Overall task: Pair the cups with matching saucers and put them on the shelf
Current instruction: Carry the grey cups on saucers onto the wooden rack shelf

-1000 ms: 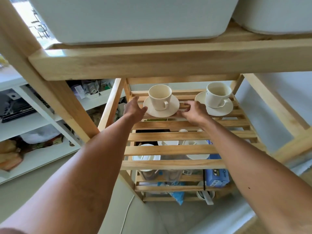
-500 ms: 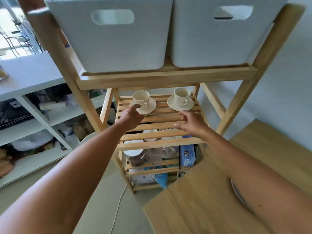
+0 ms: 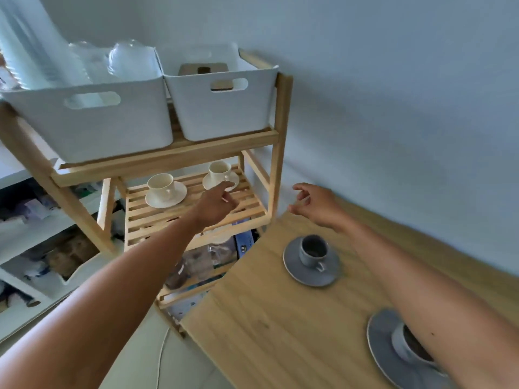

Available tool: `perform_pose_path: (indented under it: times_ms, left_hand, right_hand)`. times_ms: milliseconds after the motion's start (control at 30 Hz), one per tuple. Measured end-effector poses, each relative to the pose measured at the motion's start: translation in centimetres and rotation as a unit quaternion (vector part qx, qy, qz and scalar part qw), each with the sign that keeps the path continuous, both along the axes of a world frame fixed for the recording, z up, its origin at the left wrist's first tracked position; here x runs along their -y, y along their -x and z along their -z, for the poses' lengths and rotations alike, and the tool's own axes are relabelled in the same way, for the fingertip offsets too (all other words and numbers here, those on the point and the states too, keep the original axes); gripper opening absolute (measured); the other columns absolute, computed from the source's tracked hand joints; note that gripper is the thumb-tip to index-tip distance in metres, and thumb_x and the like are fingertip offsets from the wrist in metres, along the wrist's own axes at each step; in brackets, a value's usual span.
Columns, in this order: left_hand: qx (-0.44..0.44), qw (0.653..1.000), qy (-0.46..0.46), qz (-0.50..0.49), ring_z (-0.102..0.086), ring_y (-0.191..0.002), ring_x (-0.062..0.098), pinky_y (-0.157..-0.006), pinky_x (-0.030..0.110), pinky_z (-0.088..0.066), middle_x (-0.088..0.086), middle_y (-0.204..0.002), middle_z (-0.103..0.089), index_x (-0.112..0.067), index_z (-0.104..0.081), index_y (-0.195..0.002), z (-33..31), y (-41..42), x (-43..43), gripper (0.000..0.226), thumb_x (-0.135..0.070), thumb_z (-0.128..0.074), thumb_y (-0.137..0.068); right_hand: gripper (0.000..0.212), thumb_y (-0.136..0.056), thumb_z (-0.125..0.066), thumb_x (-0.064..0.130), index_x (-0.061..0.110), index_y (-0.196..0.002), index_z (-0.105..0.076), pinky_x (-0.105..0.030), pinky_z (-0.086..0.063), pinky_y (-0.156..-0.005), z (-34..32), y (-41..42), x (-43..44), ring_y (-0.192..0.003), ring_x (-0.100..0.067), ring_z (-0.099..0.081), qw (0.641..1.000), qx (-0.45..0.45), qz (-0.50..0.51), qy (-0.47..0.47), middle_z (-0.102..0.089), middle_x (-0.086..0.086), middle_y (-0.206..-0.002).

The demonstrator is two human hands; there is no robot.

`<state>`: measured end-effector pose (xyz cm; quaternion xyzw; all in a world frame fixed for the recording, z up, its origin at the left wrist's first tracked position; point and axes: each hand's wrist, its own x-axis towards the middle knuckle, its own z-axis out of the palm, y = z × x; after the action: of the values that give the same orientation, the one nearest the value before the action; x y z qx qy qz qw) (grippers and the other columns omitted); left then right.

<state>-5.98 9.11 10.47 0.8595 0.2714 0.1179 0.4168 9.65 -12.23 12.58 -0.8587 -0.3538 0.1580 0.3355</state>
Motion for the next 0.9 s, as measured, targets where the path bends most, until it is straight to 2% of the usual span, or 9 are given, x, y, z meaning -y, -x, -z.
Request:
perform_pose_path:
  times_ms: [67,167,300,400,600,800,900]
  left_hand:
    - [0.000,1.000,0.001,0.021,-0.062,-0.093,0.016,-0.078,0.020,-0.046,0.010,-0.104,-0.067,-0.018,-0.049,-0.136,0.0,-1.3,1.9,0.047,-0.017,-0.063,-0.090]
    - [-0.006,0.998,-0.017,0.057,-0.063,-0.101,0.022,-0.092,0.034,-0.048,0.009,-0.103,-0.067,-0.016,-0.049,-0.137,0.6,-3.3,4.2,0.051,-0.020,-0.064,-0.088]
    - [-0.031,0.996,-0.007,0.086,-0.064,-0.097,0.022,-0.084,0.030,-0.047,0.008,-0.104,-0.068,-0.016,-0.051,-0.135,2.4,-5.4,6.3,0.050,-0.019,-0.066,-0.088]
    - [-0.062,0.992,-0.009,0.112,-0.065,-0.094,0.022,-0.087,0.033,-0.048,0.008,-0.100,-0.069,-0.017,-0.050,-0.136,4.6,-6.2,7.3,0.051,-0.022,-0.067,-0.088]
    - [-0.121,0.981,-0.016,0.152,-0.059,-0.092,0.017,-0.080,0.028,-0.047,0.008,-0.103,-0.063,-0.019,-0.048,-0.137,9.1,-6.5,8.4,0.051,-0.024,-0.066,-0.090]
    - [-0.159,0.971,-0.010,0.177,-0.062,-0.099,0.022,-0.093,0.039,-0.051,0.007,-0.102,-0.065,-0.019,-0.046,-0.139,11.6,-6.8,8.9,0.053,-0.025,-0.065,-0.090]
    - [-0.163,0.968,-0.018,0.189,-0.063,-0.095,0.018,-0.091,0.046,-0.053,0.000,-0.096,-0.066,-0.025,-0.049,-0.135,12.1,-7.0,8.8,0.052,-0.032,-0.065,-0.087]
  right_hand:
    - [0.060,-0.081,-0.077,0.027,0.019,-0.137,-0.055,-0.031,-0.050,-0.089,-0.3,-0.6,2.4,-0.094,-0.017,-0.060,1.000,0.000,0.026,-0.001,-0.061,-0.003,-0.114]
    - [0.060,-0.083,-0.077,0.026,0.018,-0.137,-0.054,-0.032,-0.049,-0.089,0.1,-1.6,5.7,-0.096,-0.019,-0.059,0.998,-0.001,0.056,0.005,-0.060,-0.004,-0.115]
    - [0.061,-0.081,-0.079,0.026,0.018,-0.137,-0.055,-0.030,-0.048,-0.087,2.4,-2.9,9.0,-0.093,-0.018,-0.059,0.995,-0.014,0.092,0.027,-0.060,-0.003,-0.112]
    - [0.059,-0.080,-0.079,0.024,0.017,-0.135,-0.059,-0.024,-0.044,-0.081,5.2,-3.6,10.4,-0.087,-0.016,-0.059,0.993,-0.027,0.106,0.049,-0.061,-0.001,-0.107]
    - [0.058,-0.085,-0.076,0.025,0.019,-0.138,-0.054,-0.024,-0.045,-0.085,10.3,-3.4,11.5,-0.099,-0.017,-0.062,0.988,-0.082,0.105,0.077,-0.063,-0.003,-0.112]
    - [0.061,-0.082,-0.078,0.028,0.020,-0.137,-0.055,-0.024,-0.039,-0.074,13.6,-3.4,11.3,-0.084,-0.013,-0.058,0.985,-0.091,0.099,0.104,-0.063,0.002,-0.090]
    - [0.063,-0.079,-0.080,0.032,0.022,-0.136,-0.055,-0.024,-0.038,-0.074,14.4,-3.4,11.1,-0.082,-0.012,-0.057,0.985,-0.096,0.106,0.098,-0.060,0.005,-0.087]
